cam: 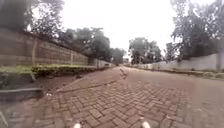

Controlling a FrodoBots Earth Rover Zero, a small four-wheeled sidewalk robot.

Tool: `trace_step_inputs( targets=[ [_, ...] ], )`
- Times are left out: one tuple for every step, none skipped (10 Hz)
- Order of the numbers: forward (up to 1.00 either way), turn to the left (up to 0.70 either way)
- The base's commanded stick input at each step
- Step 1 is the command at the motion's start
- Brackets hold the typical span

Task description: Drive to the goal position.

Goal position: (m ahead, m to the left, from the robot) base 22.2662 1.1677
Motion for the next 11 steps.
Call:
trace_step_inputs(
  targets=[
    [0.5, 0.06],
    [0.5, 0.06],
    [0.5, -0.23],
    [0.5, -0.5],
    [0.5, -0.5],
    [0.5, -0.5],
    [0.5, -0.5],
    [0.5, -0.5],
    [0.5, -0.5],
    [0.5, -0.5],
    [0.5, -0.5]
  ],
)
